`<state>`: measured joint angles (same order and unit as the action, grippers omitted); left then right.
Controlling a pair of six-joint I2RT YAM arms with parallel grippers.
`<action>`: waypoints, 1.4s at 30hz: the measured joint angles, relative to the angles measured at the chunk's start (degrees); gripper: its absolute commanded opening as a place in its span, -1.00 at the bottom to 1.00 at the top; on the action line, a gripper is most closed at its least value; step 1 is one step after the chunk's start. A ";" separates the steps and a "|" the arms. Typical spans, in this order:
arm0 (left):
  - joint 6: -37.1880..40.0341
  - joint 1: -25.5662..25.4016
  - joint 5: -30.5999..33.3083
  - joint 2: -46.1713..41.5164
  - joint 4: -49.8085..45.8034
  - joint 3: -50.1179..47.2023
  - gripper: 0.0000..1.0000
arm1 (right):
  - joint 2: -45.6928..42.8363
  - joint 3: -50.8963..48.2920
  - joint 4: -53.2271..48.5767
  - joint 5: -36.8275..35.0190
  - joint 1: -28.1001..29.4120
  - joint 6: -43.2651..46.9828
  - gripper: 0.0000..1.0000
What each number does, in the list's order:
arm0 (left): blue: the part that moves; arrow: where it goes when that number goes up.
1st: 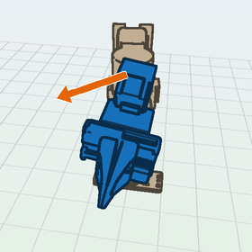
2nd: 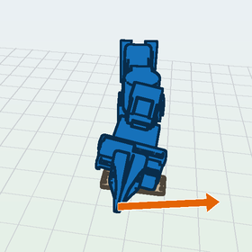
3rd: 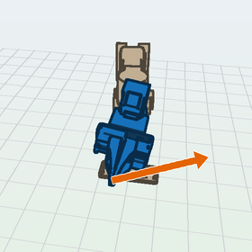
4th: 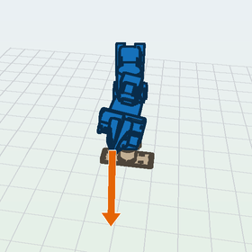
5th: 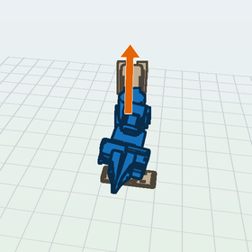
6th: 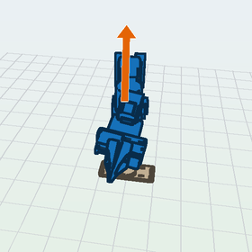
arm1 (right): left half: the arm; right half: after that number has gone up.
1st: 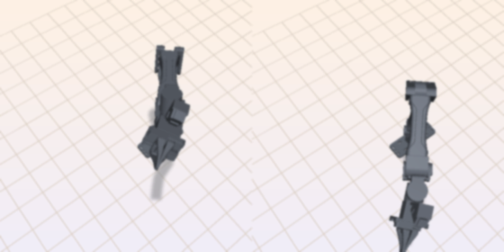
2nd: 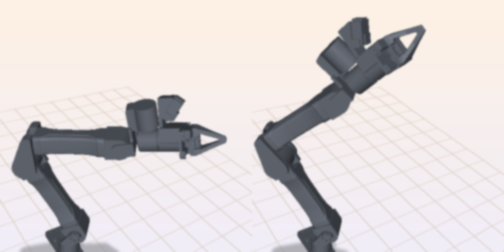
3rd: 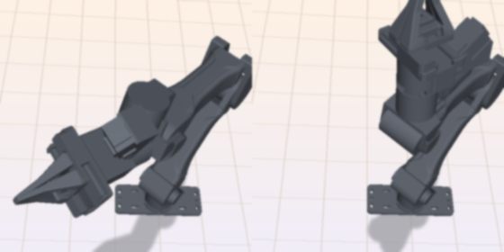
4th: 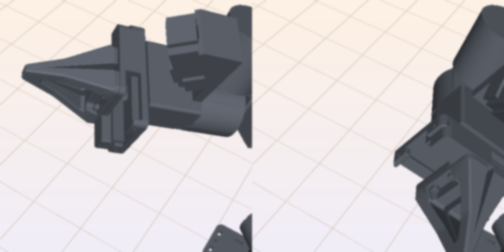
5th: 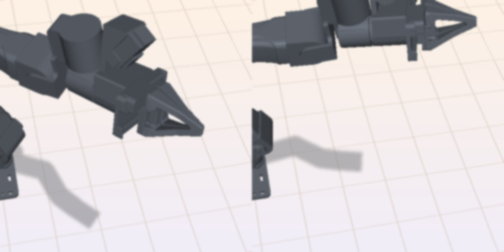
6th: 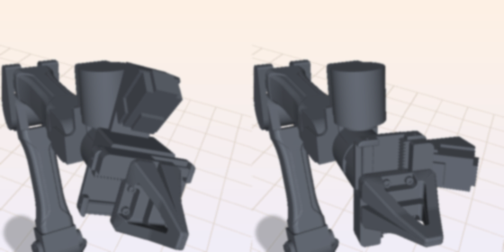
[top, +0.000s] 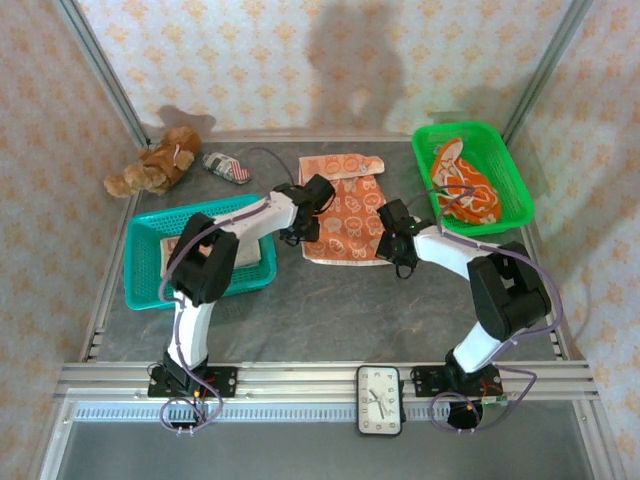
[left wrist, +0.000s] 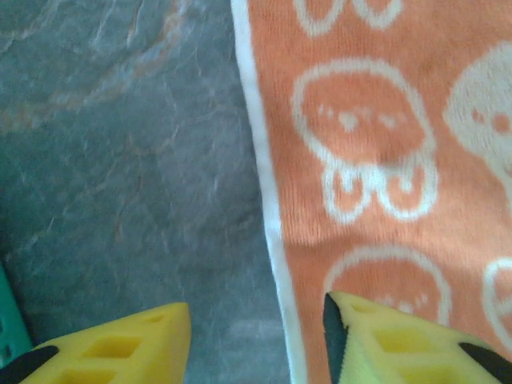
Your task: Fold and stack the towels
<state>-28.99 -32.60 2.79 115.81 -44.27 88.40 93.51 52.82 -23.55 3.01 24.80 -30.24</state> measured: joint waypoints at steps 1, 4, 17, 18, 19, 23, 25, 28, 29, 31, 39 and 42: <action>-0.55 0.00 -0.83 -0.96 0.44 -1.09 -0.18 | 0.00 0.00 0.00 0.00 0.00 0.00 -1.00; -1.44 -0.04 -2.56 -0.85 1.90 -1.81 -0.44 | 0.02 0.00 0.02 0.24 0.00 0.00 -1.00; -0.50 0.39 -0.85 12.00 1.73 10.78 -0.63 | 0.02 -0.37 0.04 1.14 0.02 -0.68 -1.00; -0.31 0.61 -0.63 12.61 1.49 11.89 -0.63 | 0.02 -0.50 0.04 1.27 0.02 -0.74 -1.00; -0.07 0.85 -0.59 13.16 1.46 12.94 -0.63 | 0.02 -0.59 0.02 1.29 0.02 -0.85 -1.00; 0.37 1.95 -0.61 13.75 1.66 13.73 -0.60 | -0.02 -0.76 0.07 1.40 0.02 -0.87 -1.00; 0.28 2.12 -0.61 12.79 2.14 12.09 -0.46 | -0.02 -0.87 0.31 1.70 0.02 -0.87 -1.00; -0.37 2.12 -1.27 9.09 2.21 7.10 -0.21 | -0.02 -0.87 0.50 2.16 0.02 -0.87 -1.00; -0.66 2.12 -1.46 7.69 2.08 5.44 -0.20 | -0.02 -0.87 0.50 2.21 0.02 -0.87 -1.00; -1.97 2.12 -2.43 3.54 2.10 1.07 -0.18 | -0.02 -0.87 0.52 2.40 0.02 -0.87 -1.00; -7.30 0.85 -5.07 -7.26 4.35 -8.74 -0.26 | -0.74 -1.33 0.59 2.60 0.02 -1.31 -0.39; -8.98 0.00 -5.77 -7.80 5.07 -10.97 -0.27 | -2.86 -2.69 0.63 2.60 0.02 -1.29 -0.41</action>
<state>-37.98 -32.60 -2.98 108.01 -39.20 77.43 90.65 50.13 -22.92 5.61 24.82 -31.53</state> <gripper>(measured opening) 0.369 0.302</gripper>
